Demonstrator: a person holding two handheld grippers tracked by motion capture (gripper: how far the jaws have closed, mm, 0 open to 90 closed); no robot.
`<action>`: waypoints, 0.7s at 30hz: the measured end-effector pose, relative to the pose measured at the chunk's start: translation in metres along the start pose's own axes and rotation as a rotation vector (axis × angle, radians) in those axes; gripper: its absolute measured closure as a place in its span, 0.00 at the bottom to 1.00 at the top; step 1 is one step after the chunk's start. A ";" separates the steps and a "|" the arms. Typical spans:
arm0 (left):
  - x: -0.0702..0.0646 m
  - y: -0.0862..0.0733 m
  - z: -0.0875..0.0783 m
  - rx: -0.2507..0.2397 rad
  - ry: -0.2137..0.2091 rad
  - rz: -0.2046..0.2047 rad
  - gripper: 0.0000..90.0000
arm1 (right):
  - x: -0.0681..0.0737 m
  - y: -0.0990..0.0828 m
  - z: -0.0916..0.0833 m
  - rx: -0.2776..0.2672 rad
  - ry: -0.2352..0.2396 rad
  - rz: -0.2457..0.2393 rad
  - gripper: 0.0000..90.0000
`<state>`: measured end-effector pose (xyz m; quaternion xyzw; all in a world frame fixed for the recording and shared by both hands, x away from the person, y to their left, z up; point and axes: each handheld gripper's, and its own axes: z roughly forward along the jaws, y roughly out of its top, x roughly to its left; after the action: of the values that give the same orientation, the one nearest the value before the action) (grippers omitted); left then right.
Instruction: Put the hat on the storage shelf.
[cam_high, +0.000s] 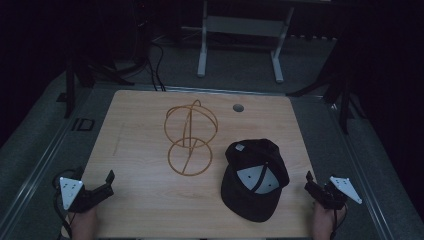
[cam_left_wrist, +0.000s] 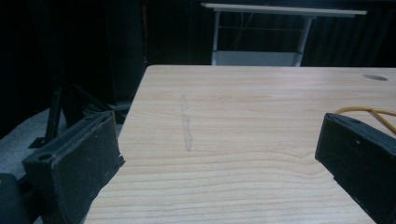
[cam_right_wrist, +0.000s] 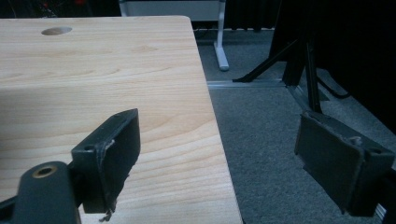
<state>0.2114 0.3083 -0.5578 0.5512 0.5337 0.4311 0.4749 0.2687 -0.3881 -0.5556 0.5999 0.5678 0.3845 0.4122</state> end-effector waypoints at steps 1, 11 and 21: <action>0.000 0.000 0.000 0.000 -0.003 -0.002 0.00 | 0.000 0.000 0.000 -0.004 0.001 -0.002 0.15; -0.006 0.003 0.001 0.054 0.002 0.036 0.00 | -0.004 0.057 -0.026 -0.004 0.128 0.034 0.16; -0.012 0.007 -0.001 0.096 -0.047 -0.004 0.00 | 0.029 0.113 -0.051 0.020 0.305 -0.052 0.15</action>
<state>0.2107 0.2965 -0.5503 0.5822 0.5437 0.3910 0.4610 0.2641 -0.3581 -0.4317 0.5236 0.6429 0.4549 0.3251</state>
